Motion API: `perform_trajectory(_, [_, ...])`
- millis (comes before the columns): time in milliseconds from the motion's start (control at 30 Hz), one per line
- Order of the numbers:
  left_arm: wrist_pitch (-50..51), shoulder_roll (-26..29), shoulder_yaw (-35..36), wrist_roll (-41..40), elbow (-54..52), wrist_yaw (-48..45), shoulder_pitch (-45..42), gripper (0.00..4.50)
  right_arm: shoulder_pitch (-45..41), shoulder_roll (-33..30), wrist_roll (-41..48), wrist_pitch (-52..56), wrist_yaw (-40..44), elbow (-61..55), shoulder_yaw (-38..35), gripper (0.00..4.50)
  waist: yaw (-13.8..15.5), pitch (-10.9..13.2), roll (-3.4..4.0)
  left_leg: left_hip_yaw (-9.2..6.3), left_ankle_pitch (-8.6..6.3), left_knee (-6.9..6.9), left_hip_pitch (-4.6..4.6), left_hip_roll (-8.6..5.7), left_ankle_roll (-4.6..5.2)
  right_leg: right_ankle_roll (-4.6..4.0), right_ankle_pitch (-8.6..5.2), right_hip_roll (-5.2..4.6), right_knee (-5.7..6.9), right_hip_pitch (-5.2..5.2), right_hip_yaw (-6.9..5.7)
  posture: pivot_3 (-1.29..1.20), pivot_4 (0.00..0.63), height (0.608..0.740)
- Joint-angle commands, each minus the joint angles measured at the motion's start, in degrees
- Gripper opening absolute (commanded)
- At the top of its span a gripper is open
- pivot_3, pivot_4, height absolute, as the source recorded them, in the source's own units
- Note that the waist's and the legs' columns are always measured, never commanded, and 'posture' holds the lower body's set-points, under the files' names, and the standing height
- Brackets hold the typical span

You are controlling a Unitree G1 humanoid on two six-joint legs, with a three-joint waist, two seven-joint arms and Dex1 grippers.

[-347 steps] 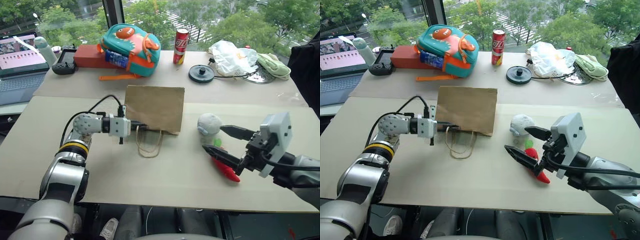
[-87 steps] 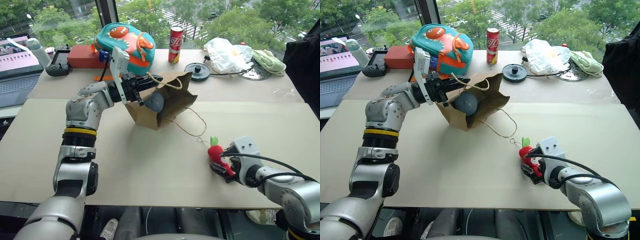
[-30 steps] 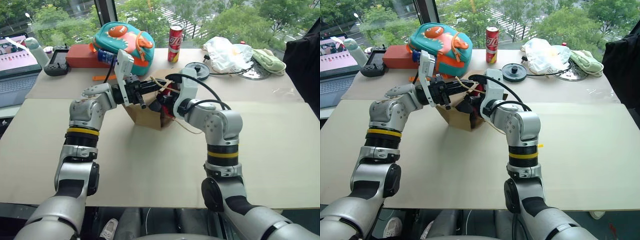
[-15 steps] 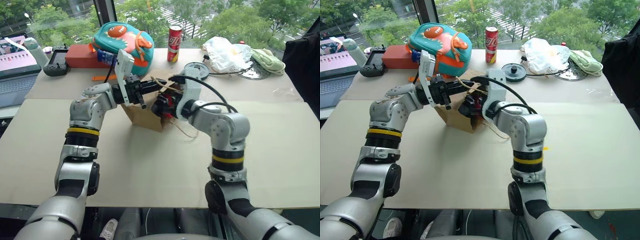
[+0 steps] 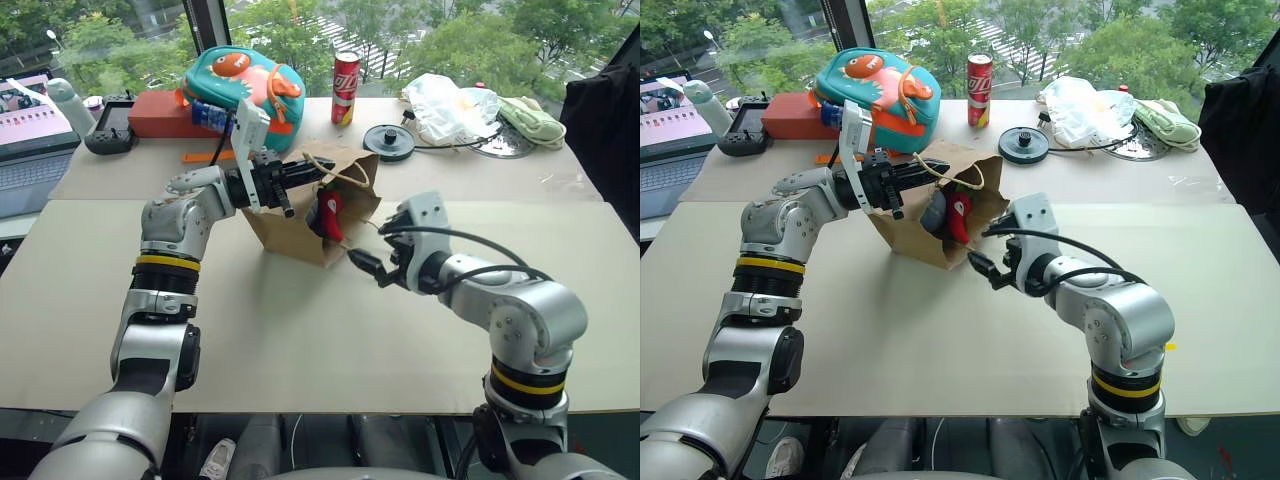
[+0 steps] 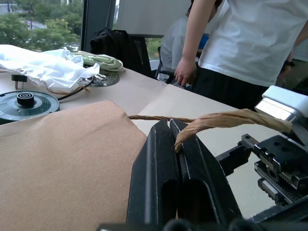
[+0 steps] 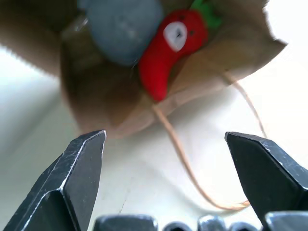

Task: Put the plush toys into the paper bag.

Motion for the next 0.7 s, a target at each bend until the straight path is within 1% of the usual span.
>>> perform_trajectory(33, [-0.98,0.29,0.53,-0.15,-0.12,-0.48,-2.00,0.00,2.40,5.02,2.04,1.05,-0.72,-4.75,-3.45,4.42,0.02,0.00,0.00,0.00,0.00,-0.01,0.00,0.00,0.00,0.00,0.00,-0.01,0.00,0.00,0.00,0.00,0.150,0.739])
perform_trajectory(67, [-1.06,0.37,0.53,-0.11,-0.04,-0.52,-2.03,0.00,3.50,5.88,2.11,1.24,-0.86,-5.50,-3.55,4.42,0.08,0.00,0.00,-0.01,0.00,-0.01,-0.01,0.00,0.00,0.00,0.00,-0.01,0.00,0.00,-0.01,0.00,0.150,0.739])
perform_trajectory(100, [-1.02,0.43,0.56,-0.13,0.01,-0.55,-2.05,0.00,4.80,5.24,1.48,0.74,-0.89,-5.97,-1.89,4.42,0.11,0.00,0.00,-0.03,0.00,-0.02,-0.02,0.00,0.00,0.00,0.00,-0.01,0.01,0.00,-0.01,0.00,0.150,0.739])
perform_trajectory(167, [-0.98,0.51,0.54,-0.15,0.05,-0.60,-2.04,0.00,6.37,3.02,-0.75,-1.13,-1.33,-5.47,1.97,4.42,0.17,0.00,0.00,-0.02,0.00,-0.03,-0.05,-0.01,0.00,0.00,0.00,-0.03,0.04,0.00,-0.02,0.00,0.150,0.739])
perform_trajectory(233, [-0.89,0.57,0.47,-0.17,-0.04,-0.66,-1.96,0.00,6.88,-0.65,-3.76,-4.65,-1.53,-3.58,6.66,4.42,0.28,0.00,0.00,0.00,0.00,0.00,-0.07,-0.07,0.00,0.00,0.01,-0.10,0.07,0.02,-0.01,0.00,0.150,0.739])
perform_trajectory(367, [-0.71,0.63,0.37,-0.21,-0.18,-0.72,-1.90,0.00,5.68,-5.43,-8.15,-10.79,-0.85,1.24,12.01,4.42,0.28,0.00,0.00,0.03,0.00,0.04,-0.01,-0.07,0.00,0.01,-0.01,-0.09,-0.09,0.03,0.01,0.00,0.150,0.739])
perform_trajectory(533, [-0.63,0.60,0.39,-0.18,-0.37,-0.64,-1.82,0.00,3.02,-6.34,-10.49,-16.30,0.61,7.39,13.68,4.42,-0.03,0.00,-0.01,0.03,0.00,0.03,0.01,-0.01,-0.01,0.02,-0.01,0.00,-0.07,0.03,0.03,0.00,0.150,0.739])
perform_trajectory(700, [-0.62,0.62,0.46,-0.19,-0.52,-0.50,-1.73,0.00,1.03,-4.97,-12.87,-21.03,1.54,13.43,15.35,4.42,0.06,0.00,0.00,0.02,0.00,0.01,-0.01,-0.02,0.00,0.01,0.00,-0.02,-0.07,0.03,0.02,0.00,0.150,0.739])
